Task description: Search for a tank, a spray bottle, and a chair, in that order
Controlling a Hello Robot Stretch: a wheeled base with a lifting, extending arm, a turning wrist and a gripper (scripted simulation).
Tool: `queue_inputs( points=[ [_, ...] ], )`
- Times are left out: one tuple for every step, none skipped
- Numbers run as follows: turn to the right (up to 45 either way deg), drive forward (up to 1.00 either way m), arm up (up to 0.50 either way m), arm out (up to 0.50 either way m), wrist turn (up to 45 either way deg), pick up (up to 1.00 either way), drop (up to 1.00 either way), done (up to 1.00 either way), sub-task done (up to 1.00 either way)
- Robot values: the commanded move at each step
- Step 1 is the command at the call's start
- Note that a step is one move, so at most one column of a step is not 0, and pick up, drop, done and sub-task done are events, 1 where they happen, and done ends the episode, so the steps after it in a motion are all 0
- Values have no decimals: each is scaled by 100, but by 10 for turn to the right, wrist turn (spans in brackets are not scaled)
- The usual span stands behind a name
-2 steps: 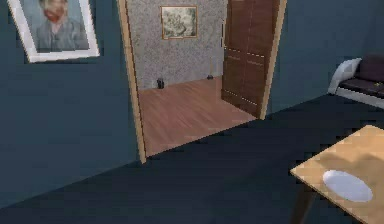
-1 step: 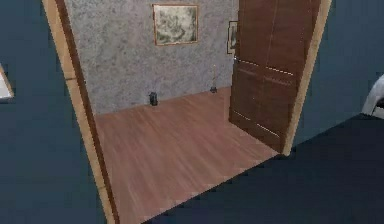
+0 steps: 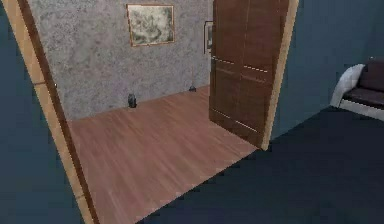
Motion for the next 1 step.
queue_inputs(
  points=[
    [0,100,0,0,0,0,0,0,0]
  ],
)
